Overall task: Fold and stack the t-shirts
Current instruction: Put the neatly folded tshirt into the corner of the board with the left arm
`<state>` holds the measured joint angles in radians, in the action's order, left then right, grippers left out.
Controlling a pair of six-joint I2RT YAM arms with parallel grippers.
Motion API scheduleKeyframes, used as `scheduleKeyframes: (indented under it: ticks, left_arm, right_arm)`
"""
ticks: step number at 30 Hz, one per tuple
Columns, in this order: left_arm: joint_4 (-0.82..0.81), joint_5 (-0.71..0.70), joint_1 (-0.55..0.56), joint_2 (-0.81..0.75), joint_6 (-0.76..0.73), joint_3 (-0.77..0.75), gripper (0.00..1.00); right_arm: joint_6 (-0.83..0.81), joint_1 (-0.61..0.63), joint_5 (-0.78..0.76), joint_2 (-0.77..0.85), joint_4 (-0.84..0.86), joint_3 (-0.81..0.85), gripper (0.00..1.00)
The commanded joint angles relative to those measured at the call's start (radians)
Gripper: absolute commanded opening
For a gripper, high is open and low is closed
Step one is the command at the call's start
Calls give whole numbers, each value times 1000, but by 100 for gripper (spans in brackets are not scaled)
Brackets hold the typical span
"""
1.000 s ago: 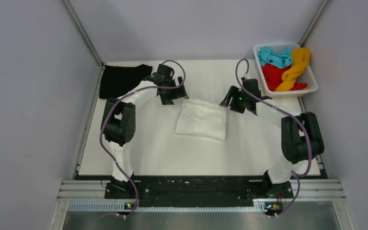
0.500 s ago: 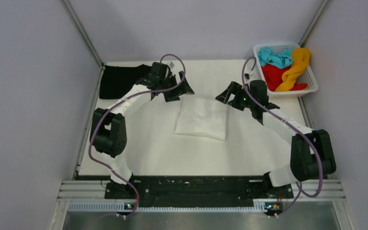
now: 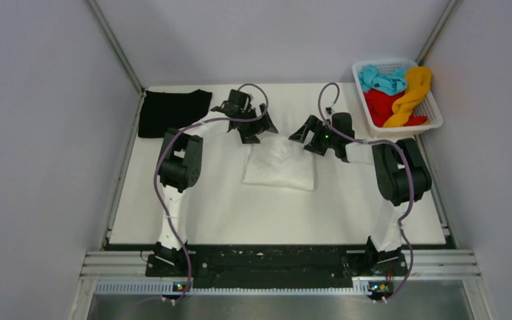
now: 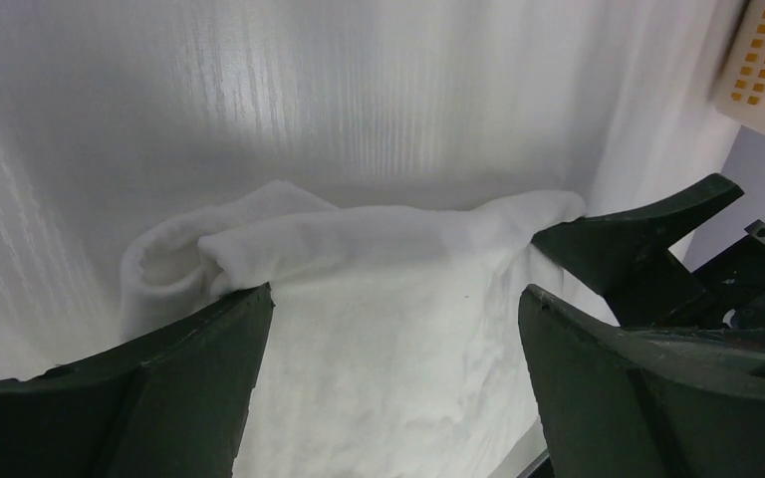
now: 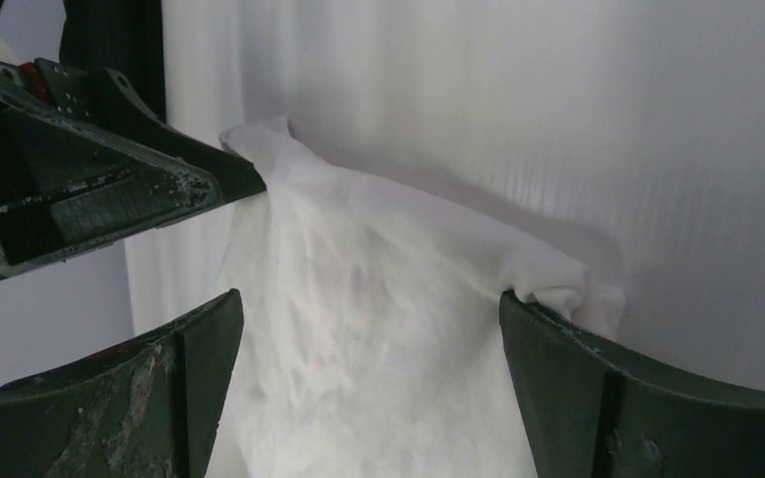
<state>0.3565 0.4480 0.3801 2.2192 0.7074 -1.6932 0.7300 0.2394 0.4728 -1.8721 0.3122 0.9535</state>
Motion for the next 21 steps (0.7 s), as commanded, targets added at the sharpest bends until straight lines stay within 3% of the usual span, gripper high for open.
scheduleKeyframes:
  ticks: [1, 6, 14, 18, 21]
  left_arm:
    - [61, -60, -3, 47, -25, -13, 99]
    - [93, -87, -1, -78, -57, -4, 99]
    - [70, -310, -6, -393, -145, 223, 99]
    - [141, -345, -13, -382, -182, 268, 99]
    - [206, -281, -13, -319, -193, 245, 99]
  right_arm:
    - [8, 4, -12, -89, 30, 40, 99]
    - [-46, 3, -38, 41, -48, 45, 99]
    - [-163, 4, -309, 506, -250, -114, 99]
    - [-163, 3, -405, 733, -334, -257, 99]
    - [-166, 1, -462, 915, -423, -327, 99]
